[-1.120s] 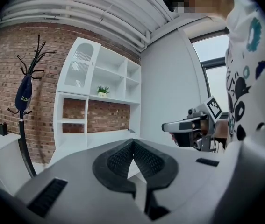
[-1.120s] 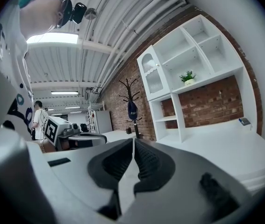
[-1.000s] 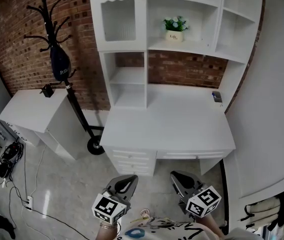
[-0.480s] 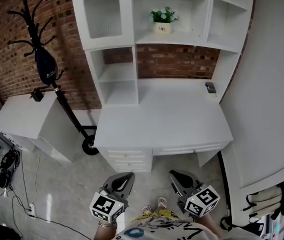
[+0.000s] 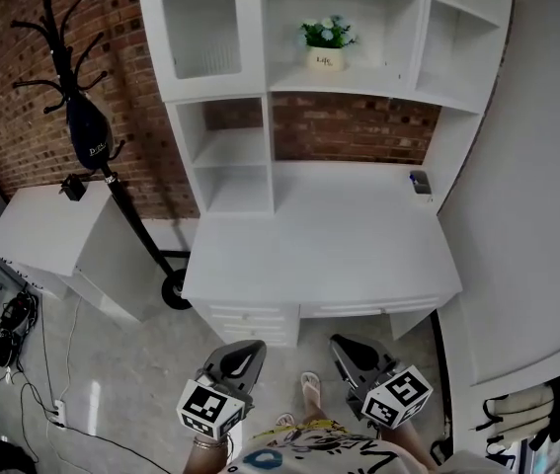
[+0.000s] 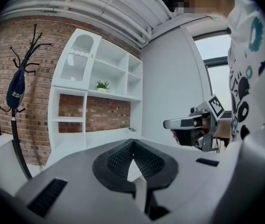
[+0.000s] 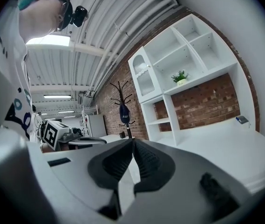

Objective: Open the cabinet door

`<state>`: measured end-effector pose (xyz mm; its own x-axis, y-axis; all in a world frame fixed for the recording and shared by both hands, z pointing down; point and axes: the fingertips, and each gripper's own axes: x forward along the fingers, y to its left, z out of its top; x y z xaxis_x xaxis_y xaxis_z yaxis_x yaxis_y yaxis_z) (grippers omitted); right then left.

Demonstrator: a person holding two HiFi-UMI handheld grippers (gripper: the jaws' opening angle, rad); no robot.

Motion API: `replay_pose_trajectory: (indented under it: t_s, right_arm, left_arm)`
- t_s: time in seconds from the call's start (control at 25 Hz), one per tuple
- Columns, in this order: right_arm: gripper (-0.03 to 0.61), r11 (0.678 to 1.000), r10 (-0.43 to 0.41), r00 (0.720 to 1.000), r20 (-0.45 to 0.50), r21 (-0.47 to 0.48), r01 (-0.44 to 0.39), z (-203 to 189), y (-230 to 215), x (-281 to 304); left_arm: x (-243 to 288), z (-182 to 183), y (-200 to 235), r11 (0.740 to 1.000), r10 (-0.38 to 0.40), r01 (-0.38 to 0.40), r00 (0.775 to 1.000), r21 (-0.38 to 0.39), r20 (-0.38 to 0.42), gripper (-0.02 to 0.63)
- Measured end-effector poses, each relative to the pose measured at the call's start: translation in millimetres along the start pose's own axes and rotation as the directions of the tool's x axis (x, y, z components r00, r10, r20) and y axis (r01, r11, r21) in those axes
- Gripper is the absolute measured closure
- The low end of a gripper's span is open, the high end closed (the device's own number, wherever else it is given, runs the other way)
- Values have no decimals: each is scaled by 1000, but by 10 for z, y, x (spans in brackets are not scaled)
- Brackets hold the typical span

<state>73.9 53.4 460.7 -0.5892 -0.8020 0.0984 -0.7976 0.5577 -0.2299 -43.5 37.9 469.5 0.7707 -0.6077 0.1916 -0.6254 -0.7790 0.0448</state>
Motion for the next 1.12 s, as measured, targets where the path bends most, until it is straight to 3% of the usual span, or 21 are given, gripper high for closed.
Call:
replay_pose_trajectory:
  t_s: [0.52,0.8,1.12]
  right_arm:
    - [549,995,83,996,22,-55,-81,445,-602,574]
    - [549,995,80,997,-7,-59,-80,480,-904,762]
    - [549,996,80,997,-24,-29,-80,482,-1068,935]
  left_arm:
    - [697,295,451,998,55,-55,998,5,36,598]
    - [1043,454,640,999,46,-47,997,14,61,600]
    - [1239,442,777,999,34,-34,999,-4,35,598]
